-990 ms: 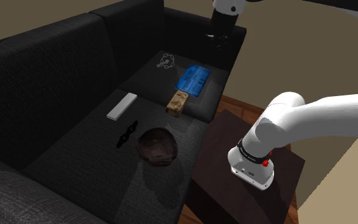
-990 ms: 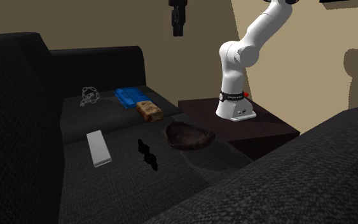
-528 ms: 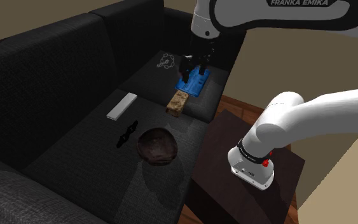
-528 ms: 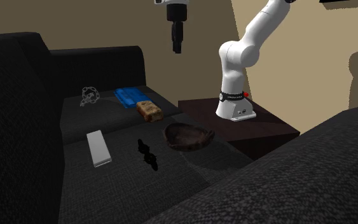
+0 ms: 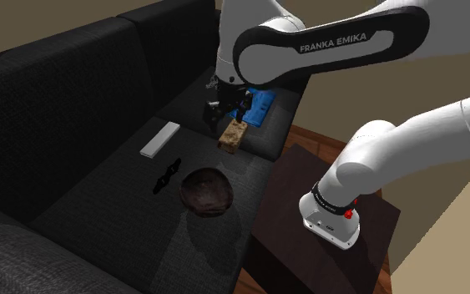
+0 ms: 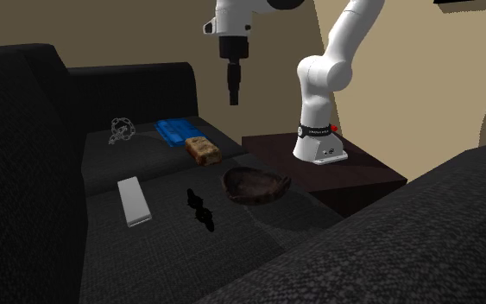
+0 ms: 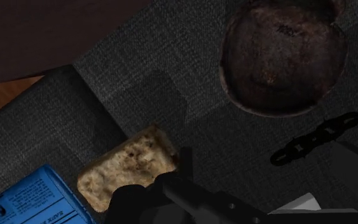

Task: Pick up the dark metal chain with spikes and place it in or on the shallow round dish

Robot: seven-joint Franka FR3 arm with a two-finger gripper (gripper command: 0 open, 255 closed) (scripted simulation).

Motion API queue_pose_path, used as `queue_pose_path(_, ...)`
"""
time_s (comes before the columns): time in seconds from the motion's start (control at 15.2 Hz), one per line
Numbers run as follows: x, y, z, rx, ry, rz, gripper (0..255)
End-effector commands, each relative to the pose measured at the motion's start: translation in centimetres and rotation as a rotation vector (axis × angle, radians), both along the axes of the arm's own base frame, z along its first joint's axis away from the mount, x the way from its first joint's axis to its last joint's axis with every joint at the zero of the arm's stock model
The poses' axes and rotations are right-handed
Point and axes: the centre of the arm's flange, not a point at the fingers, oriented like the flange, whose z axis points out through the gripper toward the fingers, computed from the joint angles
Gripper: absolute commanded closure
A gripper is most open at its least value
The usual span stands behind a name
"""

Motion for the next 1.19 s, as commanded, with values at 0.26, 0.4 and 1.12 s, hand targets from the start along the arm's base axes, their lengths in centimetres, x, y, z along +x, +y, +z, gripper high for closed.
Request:
queue_pose_path(0.26,2.3,5.7,-5.2,-0.003,0.001,-0.08,0)
queue_pose_path(0.4,3.2,7.5,-6.9,-0.004,0.002,-0.106,0)
queue_pose_path(1.12,9.2,16.7,-16.6,-0.012,0.007,-0.249,0)
